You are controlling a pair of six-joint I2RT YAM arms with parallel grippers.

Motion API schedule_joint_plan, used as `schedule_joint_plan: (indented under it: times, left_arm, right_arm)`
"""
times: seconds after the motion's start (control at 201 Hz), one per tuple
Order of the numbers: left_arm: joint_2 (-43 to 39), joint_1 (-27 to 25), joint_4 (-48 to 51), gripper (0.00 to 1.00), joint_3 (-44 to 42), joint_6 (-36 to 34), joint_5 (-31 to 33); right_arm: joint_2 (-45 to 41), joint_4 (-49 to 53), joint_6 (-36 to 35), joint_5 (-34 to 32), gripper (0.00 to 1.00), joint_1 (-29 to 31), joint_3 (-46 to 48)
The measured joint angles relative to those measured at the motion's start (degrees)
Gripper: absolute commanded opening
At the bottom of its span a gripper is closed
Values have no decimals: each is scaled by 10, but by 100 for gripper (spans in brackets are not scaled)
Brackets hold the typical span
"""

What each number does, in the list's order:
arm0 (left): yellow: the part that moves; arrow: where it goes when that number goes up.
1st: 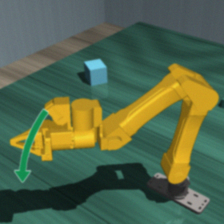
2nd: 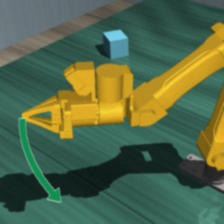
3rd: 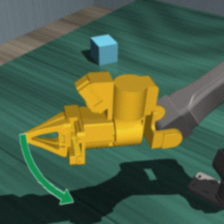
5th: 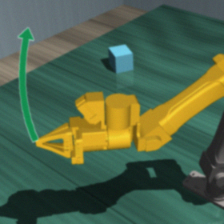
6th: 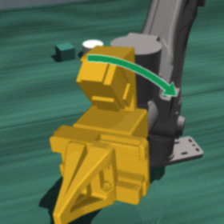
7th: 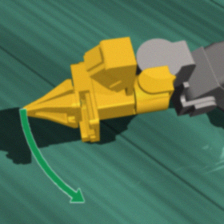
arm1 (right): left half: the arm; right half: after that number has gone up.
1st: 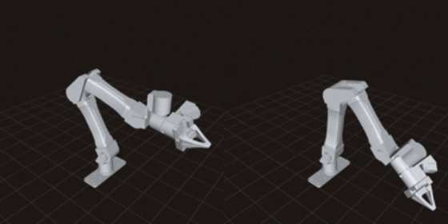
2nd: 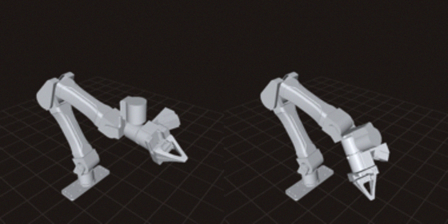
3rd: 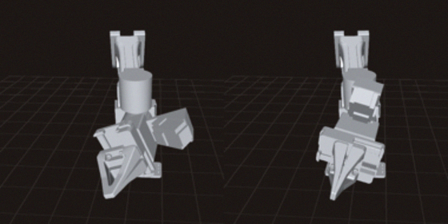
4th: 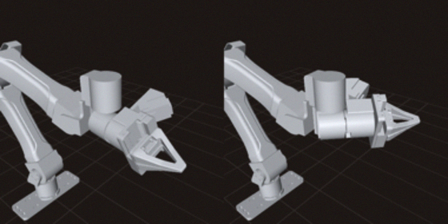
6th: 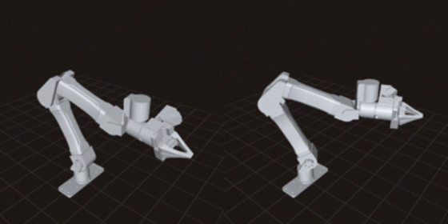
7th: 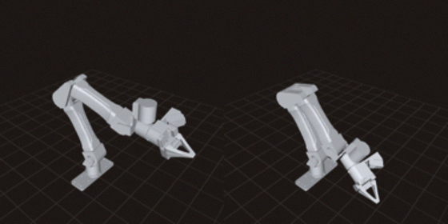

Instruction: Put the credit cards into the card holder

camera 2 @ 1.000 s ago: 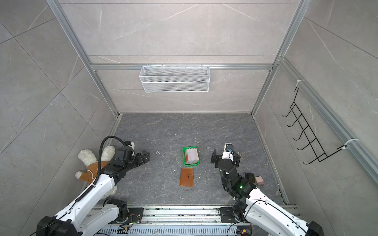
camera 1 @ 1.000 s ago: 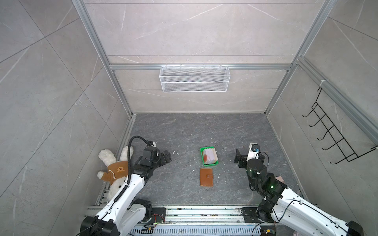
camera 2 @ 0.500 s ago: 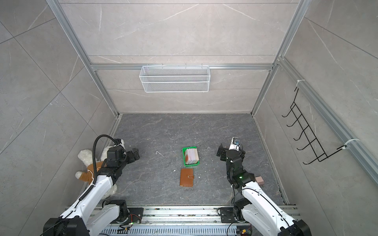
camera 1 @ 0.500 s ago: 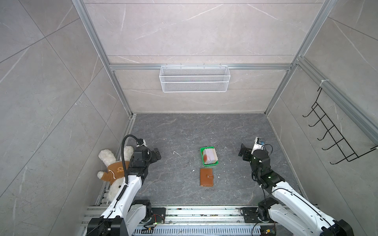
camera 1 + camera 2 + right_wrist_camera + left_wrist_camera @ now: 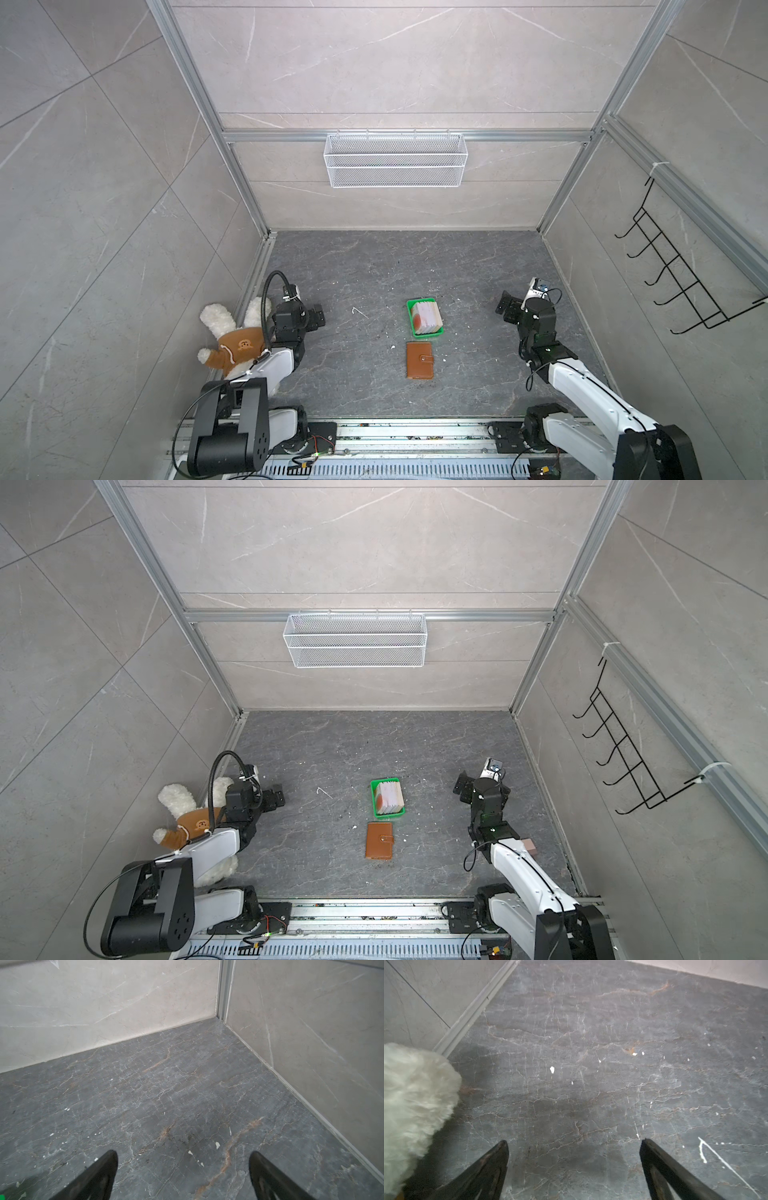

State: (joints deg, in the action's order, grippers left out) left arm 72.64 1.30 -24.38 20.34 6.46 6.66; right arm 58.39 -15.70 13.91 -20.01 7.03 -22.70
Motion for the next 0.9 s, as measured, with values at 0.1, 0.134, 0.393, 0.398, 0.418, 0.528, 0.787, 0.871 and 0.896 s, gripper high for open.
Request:
schedule_joint_plan:
  times: [0.1,0.134,0.393,0.398,0.418,0.528,0.787,0.871,0.896]
  left_arm:
    - [16,7,-46,100,-9,-12,-9]
    - [22,9,-63,100,-9,-16,-12]
    - [86,45,-182,100,-22,-21,-40]
    - [89,46,-184,100,-22,-21,-40]
    - [94,47,-192,100,-23,-21,-41]
    - [127,48,-221,100,-23,-22,-53]
    - [131,47,-220,100,-7,-31,-83]
    - [131,47,-219,100,-7,-33,-84]
    - [131,47,-219,100,-7,-33,-85]
  right_arm:
    - [18,-14,-3,5,100,-3,0]
    - [22,-17,-3,6,100,-4,0]
    - [37,-46,-5,3,100,-4,8]
    - [38,-47,-5,3,100,-4,8]
    - [40,-50,-5,3,100,-4,8]
    - [52,-69,-5,-1,100,-5,14]
    - [76,-123,-5,-12,100,-6,34]
    - [95,-151,-5,-14,100,-6,38]
    - [100,-159,-5,-14,100,-6,39]
